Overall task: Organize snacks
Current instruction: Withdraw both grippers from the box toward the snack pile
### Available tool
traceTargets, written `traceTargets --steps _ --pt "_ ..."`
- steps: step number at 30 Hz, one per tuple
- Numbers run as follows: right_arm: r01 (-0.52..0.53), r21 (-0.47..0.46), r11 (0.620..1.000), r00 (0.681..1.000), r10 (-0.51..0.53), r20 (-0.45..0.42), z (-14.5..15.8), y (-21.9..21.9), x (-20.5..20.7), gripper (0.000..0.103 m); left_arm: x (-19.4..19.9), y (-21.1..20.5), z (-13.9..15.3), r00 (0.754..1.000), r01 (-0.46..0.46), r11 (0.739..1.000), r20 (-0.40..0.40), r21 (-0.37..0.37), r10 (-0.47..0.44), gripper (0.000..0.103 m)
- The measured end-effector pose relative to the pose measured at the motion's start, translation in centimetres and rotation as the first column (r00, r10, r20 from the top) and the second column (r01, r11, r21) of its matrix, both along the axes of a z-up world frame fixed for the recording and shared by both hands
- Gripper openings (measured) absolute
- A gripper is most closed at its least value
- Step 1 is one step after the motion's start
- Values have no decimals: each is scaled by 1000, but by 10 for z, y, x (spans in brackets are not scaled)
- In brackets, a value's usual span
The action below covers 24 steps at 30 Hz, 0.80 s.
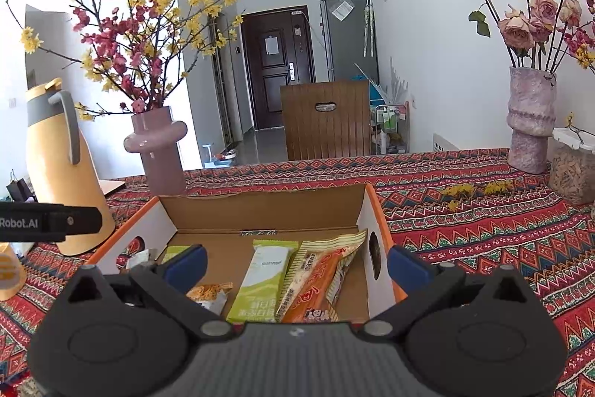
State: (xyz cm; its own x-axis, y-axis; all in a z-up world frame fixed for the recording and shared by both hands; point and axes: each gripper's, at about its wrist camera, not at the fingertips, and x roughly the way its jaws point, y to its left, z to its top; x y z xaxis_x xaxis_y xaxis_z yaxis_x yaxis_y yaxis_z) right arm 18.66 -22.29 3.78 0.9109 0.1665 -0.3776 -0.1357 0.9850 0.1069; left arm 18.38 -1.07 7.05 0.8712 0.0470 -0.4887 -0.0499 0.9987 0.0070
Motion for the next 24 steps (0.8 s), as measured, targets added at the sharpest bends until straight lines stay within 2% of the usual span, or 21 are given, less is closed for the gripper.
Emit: traceTargets --steps 15,24 --pt "-11 1 1000 997 11 73 -4 -15 -78 103 -79 13 -7 995 54 998 89 -37 -51 103" --pt "-12 -17 1000 999 13 41 -24 -22 -112 103 -122 25 -29 993 53 997 112 -53 -47 103"
